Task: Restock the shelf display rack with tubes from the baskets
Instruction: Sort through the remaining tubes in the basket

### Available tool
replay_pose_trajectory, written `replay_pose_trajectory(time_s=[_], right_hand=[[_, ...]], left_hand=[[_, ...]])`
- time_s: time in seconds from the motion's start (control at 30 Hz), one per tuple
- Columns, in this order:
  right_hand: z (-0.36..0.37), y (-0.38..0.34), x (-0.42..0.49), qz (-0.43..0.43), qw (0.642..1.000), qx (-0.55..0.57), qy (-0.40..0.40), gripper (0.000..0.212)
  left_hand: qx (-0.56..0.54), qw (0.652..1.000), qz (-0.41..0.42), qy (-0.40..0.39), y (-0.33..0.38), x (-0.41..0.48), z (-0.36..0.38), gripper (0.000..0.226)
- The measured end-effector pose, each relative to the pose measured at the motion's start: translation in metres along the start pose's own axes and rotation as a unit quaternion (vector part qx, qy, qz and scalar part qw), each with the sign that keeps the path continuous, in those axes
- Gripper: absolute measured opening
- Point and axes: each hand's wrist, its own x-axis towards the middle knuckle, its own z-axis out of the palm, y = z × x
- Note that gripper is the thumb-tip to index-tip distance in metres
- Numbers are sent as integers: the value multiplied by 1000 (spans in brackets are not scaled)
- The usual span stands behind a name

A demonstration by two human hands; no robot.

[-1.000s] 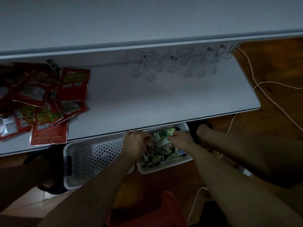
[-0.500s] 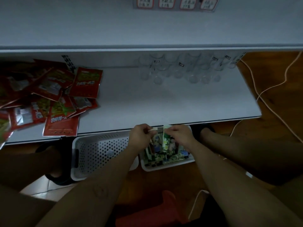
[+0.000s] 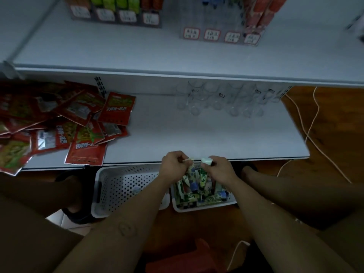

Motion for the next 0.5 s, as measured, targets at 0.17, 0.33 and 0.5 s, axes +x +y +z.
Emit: replay_pose_trajectory(time_s=[0.17, 0.33, 0.5], right_hand=[[-9, -4, -6, -19, 1000, -24, -9, 25], [-5, 12, -4, 36, 999, -7, -33, 24], [2, 44, 1, 69, 970, -199, -123, 24]], left_hand=[[-5, 1000, 19, 20, 7, -5, -3, 16], [8, 1000, 18, 19, 2, -13, -6, 15], [33, 999, 20, -10, -3, -20, -2, 13]])
